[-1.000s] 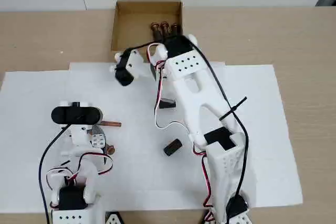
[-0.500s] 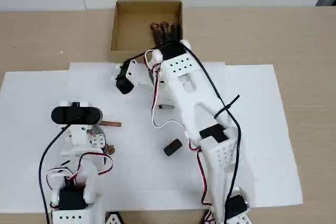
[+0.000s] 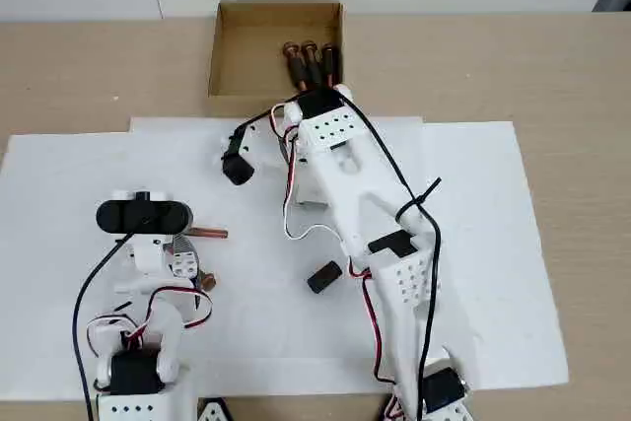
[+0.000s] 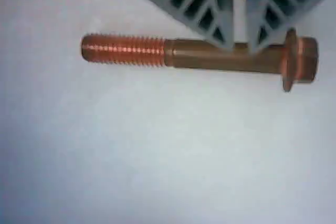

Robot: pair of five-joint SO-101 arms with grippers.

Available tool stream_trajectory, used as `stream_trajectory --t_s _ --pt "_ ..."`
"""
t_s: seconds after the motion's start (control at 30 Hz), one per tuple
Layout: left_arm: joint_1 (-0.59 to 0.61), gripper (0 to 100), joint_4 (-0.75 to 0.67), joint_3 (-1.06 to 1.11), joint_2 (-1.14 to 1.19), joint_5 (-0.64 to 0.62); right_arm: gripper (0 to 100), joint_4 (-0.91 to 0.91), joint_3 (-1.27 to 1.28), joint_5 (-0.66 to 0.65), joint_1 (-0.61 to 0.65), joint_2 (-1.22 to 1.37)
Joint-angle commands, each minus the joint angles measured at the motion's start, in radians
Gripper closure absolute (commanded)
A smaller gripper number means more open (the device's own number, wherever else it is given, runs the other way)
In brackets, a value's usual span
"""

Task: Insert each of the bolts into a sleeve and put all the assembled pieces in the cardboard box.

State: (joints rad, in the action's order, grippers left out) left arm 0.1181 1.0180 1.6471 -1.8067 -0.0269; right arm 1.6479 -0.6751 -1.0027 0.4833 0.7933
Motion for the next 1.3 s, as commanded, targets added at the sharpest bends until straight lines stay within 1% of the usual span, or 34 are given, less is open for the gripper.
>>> stream_trajectory --t_s 0.0,0.17,0.2,0.3,0.4,0.5,0.63,0.93,1.1,1.17,1.27 --pt "-0.002 99 0.003 -0.008 -0.011 0.002 89.7 -0.019 0.009 -0.018 0.016 0.021" --pt "-0.003 99 0.003 -0.008 -0.011 0.002 90.1 -0.019 0.009 -0.018 0.019 0.019" --pt "-0.003 99 0.003 -0.008 -0.011 0.002 91.4 -0.016 0.009 -0.018 0.021 0.016" --pt "-0.003 99 0.003 -0.008 -0.011 0.002 99.5 -0.016 -0.002 -0.012 0.022 0.012" --pt "-0.003 99 0.003 -0.008 -0.011 0.002 99.1 0.021 -0.063 0.009 0.022 0.012" --pt "-0.003 99 0.003 -0.008 -0.011 0.002 99.3 0.058 -0.146 0.086 0.015 0.013" --pt "-0.003 99 0.002 -0.008 -0.011 0.002 99.5 0.064 -0.249 0.222 -0.013 0.008" --pt "0.0 99 0.002 -0.008 -0.011 0.002 99.5 0.074 -0.261 0.512 -0.093 -0.124" --pt "0.0 99 0.002 -0.008 -0.011 0.002 99.5 0.079 -0.181 0.647 -0.163 -0.24" --pt "-0.002 99 0.002 -0.008 -0.011 0.002 99.5 0.079 -0.11 0.698 -0.182 -0.317" --pt "-0.003 99 0.002 -0.008 -0.011 0.002 99.5 0.079 0.029 0.733 -0.196 -0.452"
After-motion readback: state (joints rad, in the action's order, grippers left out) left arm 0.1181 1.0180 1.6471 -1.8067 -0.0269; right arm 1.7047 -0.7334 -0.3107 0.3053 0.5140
